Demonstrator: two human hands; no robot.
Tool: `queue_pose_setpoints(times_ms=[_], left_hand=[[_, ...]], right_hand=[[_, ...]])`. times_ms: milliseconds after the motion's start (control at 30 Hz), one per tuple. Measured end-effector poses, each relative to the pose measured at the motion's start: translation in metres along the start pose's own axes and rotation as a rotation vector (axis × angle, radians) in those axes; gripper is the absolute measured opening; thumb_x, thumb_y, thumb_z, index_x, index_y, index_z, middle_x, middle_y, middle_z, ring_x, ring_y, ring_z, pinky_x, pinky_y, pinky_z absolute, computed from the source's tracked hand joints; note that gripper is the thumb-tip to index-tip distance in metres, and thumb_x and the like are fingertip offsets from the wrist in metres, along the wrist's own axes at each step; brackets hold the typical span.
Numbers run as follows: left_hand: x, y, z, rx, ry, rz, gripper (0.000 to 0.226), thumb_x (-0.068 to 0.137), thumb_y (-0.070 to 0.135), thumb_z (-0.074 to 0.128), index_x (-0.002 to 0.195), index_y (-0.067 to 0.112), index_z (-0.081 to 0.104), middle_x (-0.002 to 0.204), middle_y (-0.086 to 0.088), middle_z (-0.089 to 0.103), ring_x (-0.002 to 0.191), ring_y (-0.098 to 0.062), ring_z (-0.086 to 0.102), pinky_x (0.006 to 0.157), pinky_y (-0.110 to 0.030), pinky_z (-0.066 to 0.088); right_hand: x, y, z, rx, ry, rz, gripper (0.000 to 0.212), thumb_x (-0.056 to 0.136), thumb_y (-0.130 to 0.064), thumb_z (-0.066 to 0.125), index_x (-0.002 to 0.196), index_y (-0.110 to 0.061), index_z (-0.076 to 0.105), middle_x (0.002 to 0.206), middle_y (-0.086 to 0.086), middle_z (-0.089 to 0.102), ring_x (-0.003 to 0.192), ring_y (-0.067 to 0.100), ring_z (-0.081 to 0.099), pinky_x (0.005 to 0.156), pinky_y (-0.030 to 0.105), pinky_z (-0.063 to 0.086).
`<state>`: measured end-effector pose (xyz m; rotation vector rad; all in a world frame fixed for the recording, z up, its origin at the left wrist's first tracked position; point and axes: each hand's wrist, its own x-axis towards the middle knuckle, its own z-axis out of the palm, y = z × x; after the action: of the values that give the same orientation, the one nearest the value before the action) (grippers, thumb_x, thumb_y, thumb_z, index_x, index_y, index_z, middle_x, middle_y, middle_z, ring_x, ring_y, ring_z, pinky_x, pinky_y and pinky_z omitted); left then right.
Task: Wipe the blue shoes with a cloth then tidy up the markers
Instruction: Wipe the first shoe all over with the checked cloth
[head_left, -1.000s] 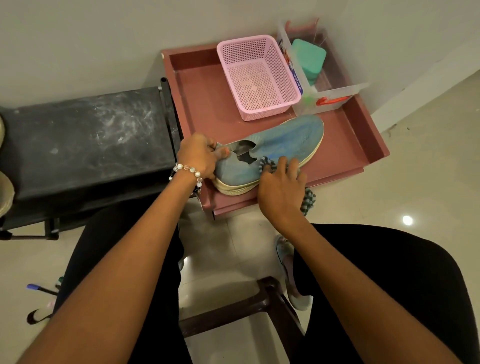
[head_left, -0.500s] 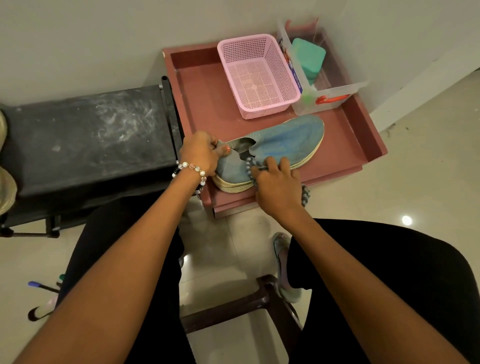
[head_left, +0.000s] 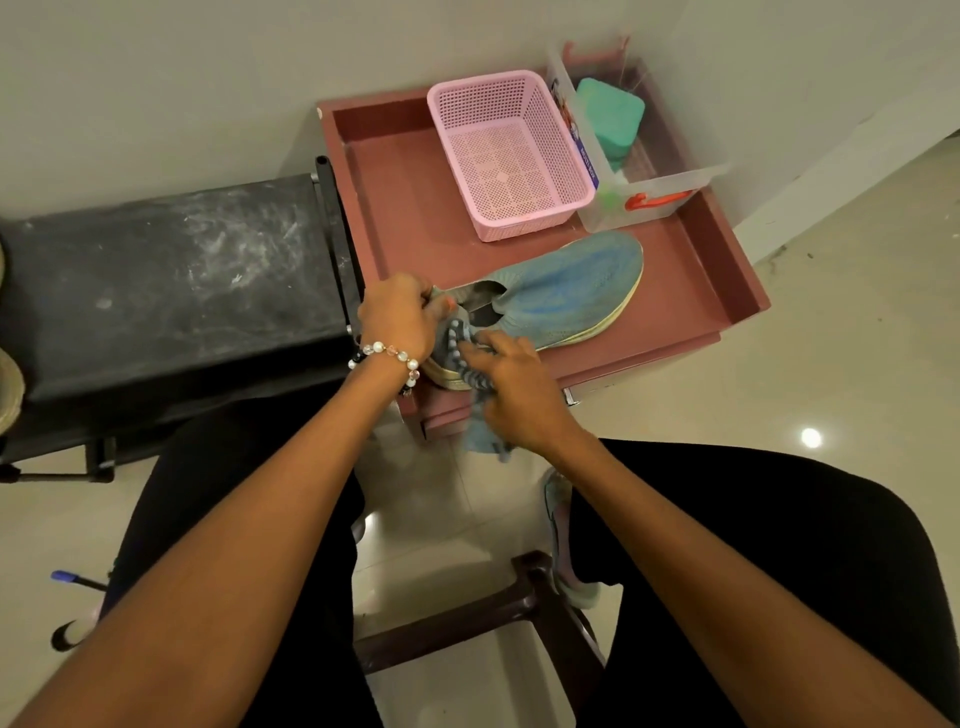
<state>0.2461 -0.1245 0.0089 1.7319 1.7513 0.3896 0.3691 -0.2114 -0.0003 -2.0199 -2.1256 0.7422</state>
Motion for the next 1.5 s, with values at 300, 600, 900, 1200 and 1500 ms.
queue_pose_setpoints(times_ms=[300,600,900,1200,1500], left_hand=[[-0.004,-0.003,-0.006,0.154,-0.028,0.155,0.031,0.093,0.032,0.056,0.076,0.007,0.057,0.071,-0.011,0.06,0.082,-0.035,0.059,0.065,-0.034,0.038],[-0.024,0.011,-0.009,0.359,0.091,0.173,0.054,0.078,0.06,0.063,0.104,0.012,0.062,0.095,-0.016,0.065,0.094,-0.039,0.061,0.069,-0.04,0.046],[-0.016,0.009,0.001,0.228,0.081,0.155,0.026,0.085,0.03,0.062,0.101,0.011,0.071,0.09,-0.016,0.07,0.09,-0.036,0.063,0.073,-0.037,0.05],[-0.013,0.011,0.001,0.162,0.074,0.16,0.024,0.086,0.023,0.063,0.106,0.015,0.072,0.095,-0.016,0.071,0.095,-0.034,0.063,0.078,-0.037,0.048],[-0.018,0.011,0.006,0.223,0.091,0.136,0.026,0.089,0.028,0.059,0.106,0.013,0.071,0.093,-0.015,0.07,0.09,-0.033,0.063,0.074,-0.037,0.047]], right_hand=[[0.002,0.033,-0.033,0.269,0.073,0.26,0.045,0.08,0.004,0.05,0.118,-0.016,0.065,0.119,0.007,0.063,0.111,0.029,0.056,0.092,0.039,0.048],[-0.009,0.051,-0.073,1.647,0.282,0.639,0.034,0.073,-0.007,0.078,0.104,-0.001,0.066,0.1,0.018,0.07,0.091,0.033,0.068,0.078,0.048,0.056],[0.006,0.034,-0.024,0.354,0.569,0.198,0.045,0.067,0.004,0.063,0.11,-0.007,0.061,0.11,0.012,0.062,0.099,0.028,0.058,0.087,0.039,0.047],[-0.002,0.026,0.011,-0.298,0.212,-0.155,0.06,0.078,0.006,0.059,0.136,-0.005,0.048,0.15,0.012,0.036,0.139,0.04,0.027,0.091,0.052,0.039],[-0.001,-0.01,0.023,0.009,0.113,0.08,0.076,0.075,0.001,0.057,0.145,-0.005,0.031,0.156,0.005,0.022,0.129,0.032,0.028,0.1,0.046,0.037]])
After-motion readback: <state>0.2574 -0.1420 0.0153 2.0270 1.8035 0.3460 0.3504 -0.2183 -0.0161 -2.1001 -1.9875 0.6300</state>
